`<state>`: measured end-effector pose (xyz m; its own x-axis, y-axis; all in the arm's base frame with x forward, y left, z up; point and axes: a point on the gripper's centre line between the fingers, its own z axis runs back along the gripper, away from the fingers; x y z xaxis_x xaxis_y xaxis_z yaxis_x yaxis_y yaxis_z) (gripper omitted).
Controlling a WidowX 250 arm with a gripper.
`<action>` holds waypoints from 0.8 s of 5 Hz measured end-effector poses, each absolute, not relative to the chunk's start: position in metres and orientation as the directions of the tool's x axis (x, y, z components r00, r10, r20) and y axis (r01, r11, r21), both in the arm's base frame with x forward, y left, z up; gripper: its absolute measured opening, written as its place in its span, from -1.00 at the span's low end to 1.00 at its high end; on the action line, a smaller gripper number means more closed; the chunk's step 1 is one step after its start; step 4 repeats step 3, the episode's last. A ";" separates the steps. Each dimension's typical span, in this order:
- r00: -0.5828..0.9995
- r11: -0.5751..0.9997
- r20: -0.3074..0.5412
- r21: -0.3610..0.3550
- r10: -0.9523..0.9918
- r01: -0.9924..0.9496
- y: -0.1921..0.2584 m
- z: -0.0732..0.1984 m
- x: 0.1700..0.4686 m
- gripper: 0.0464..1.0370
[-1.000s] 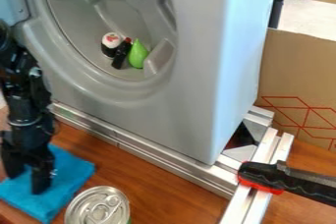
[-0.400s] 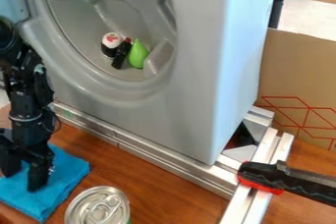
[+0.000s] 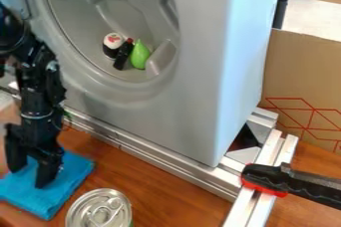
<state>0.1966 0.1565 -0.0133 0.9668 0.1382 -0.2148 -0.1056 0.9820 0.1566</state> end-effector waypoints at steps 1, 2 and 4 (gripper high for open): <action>0.982 0.974 -0.120 0.191 0.147 -0.123 0.150 0.023 0.203 0.93; 0.985 0.975 -0.080 0.179 0.151 -0.135 0.144 0.044 0.200 0.93; 0.981 0.985 -0.137 0.127 0.134 -0.116 0.133 0.056 0.189 0.93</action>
